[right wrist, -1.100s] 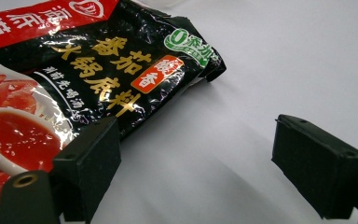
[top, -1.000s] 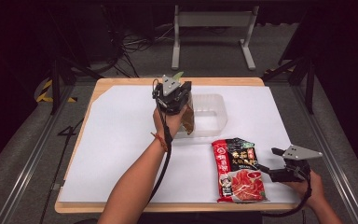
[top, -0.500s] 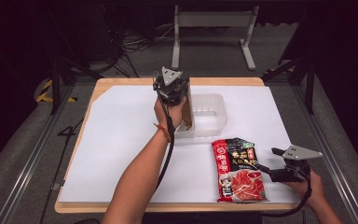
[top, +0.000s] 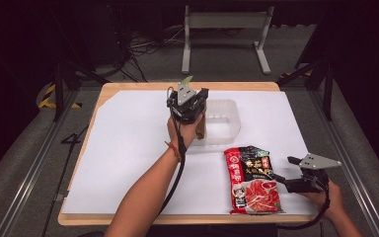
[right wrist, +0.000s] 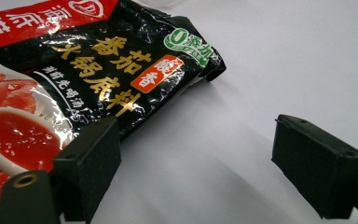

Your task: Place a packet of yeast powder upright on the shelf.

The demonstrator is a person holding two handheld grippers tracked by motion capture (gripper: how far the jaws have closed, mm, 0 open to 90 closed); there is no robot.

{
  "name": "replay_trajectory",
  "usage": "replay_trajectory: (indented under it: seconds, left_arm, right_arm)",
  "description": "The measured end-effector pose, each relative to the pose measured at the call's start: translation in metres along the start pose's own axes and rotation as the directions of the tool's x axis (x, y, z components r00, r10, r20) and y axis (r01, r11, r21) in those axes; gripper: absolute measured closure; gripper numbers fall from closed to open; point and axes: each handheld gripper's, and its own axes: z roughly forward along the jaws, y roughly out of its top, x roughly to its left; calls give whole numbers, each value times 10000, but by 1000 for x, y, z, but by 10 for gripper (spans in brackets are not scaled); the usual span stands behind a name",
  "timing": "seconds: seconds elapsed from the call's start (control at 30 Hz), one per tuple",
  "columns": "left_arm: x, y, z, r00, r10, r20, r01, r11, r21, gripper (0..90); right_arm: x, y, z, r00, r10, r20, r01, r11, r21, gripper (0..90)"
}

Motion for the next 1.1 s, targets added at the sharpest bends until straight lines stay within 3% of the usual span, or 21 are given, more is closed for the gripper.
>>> replay_trajectory:
  seconds: [0.13, 0.37, 0.57, 0.67, 0.83, 1.0, 1.1]
  left_arm:
    - [-1, -2, -8, 9994, 210, 263, -210, 9998, -4, 858]
    - [2, -15, -23, 9975, 228, 666, -232, 9997, 56, 857]
    - [5, -18, -27, 9937, 24, 1124, -22, 10000, -22, 854]
    - [2, -21, -27, 9913, 411, 1250, -445, 9987, 252, 839]
    - [2, -23, -26, 9903, 454, 1314, -497, 9983, 302, 824]
    - [3, -18, -33, 9872, 796, 1382, -827, 9964, 164, 718]
    - [5, -13, -41, 9810, 1208, 1518, -1252, 9919, 203, 642]
  right_arm:
    - [0, 0, 0, 10000, -12, 37, 12, 10000, -11, 157]
    - [1, 0, 0, 10000, -30, 39, 30, 10000, -9, 154]
    - [1, 0, 0, 10000, -44, 71, 44, 10000, -6, 154]
    - [1, 0, 0, 10000, -34, 55, 34, 10000, -7, 153]
    - [1, 0, 0, 10000, -39, 66, 39, 10000, -15, 153]
    - [1, 0, 0, 10000, -35, 51, 35, 10000, -10, 151]
    - [0, 0, 0, 10000, -21, 35, 21, 10000, -12, 147]
